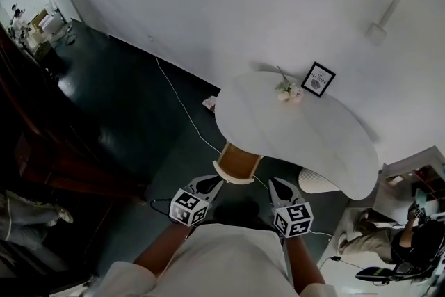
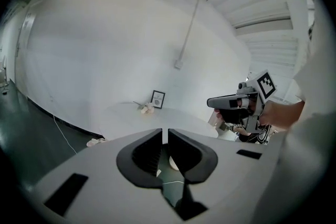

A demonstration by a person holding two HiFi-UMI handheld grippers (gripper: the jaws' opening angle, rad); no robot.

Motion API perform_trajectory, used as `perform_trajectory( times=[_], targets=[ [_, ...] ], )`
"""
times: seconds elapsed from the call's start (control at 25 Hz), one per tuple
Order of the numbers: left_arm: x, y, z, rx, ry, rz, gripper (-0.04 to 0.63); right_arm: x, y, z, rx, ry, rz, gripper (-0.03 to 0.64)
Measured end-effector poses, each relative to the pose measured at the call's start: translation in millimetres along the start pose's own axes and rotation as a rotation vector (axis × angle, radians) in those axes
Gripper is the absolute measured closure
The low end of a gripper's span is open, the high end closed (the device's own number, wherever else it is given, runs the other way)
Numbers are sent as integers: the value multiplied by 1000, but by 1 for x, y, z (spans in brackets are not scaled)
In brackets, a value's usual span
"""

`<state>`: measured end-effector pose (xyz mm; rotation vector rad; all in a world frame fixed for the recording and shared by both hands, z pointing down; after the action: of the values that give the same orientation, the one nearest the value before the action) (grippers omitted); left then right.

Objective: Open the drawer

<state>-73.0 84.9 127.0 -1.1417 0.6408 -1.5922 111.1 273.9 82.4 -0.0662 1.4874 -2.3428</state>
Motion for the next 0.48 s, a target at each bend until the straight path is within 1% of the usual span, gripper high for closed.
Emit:
perform_trajectory(
  times=[0.16, 0.48],
  targets=[
    [-14, 6, -4, -31, 16, 0, 572, -6, 5, -12, -15, 20, -25, 607],
    [-40, 29, 2, -110, 72, -22, 588, -36, 24, -25, -41, 81, -68, 607]
  ],
)
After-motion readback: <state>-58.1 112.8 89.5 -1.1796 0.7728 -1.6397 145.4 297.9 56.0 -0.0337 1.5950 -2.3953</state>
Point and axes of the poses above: the fingertips, and each gripper's own axes: z forward along the fingers, x to its left, y out of its top, the point moved 9 cm from there along -z, backward along the fingers, and after that the axes turned 5 degrees about -y, right-handed, at the moved point
